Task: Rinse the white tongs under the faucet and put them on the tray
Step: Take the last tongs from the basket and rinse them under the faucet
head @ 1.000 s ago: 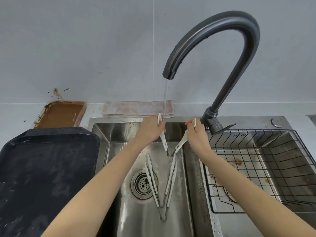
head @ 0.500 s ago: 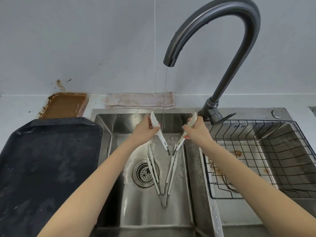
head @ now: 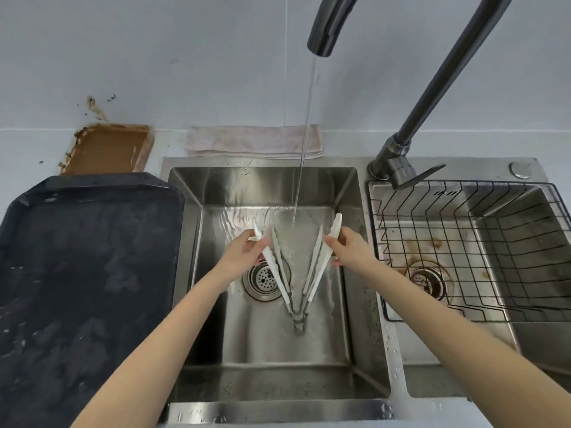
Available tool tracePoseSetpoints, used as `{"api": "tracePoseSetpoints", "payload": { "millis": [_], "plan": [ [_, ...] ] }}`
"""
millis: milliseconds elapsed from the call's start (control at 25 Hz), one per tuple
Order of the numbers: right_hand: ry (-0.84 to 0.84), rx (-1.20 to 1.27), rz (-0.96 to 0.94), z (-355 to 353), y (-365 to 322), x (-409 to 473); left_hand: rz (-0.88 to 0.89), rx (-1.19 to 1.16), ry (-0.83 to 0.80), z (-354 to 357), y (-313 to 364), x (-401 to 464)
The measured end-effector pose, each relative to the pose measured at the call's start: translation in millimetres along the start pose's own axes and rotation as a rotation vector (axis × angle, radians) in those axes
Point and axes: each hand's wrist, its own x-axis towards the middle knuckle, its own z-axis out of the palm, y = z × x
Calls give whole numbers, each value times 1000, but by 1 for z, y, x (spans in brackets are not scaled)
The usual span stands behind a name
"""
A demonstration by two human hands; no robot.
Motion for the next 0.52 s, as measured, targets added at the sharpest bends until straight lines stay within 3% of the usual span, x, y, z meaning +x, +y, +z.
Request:
{"api": "tracePoseSetpoints", "payload": {
  "millis": [280,520],
  "plan": [
    [-86,33,145,31,34,14,-148,77,21,19,-46,8],
    [-122,-98,263,46,60,27,-271,186,-22,39,-70,17]
  ]
}}
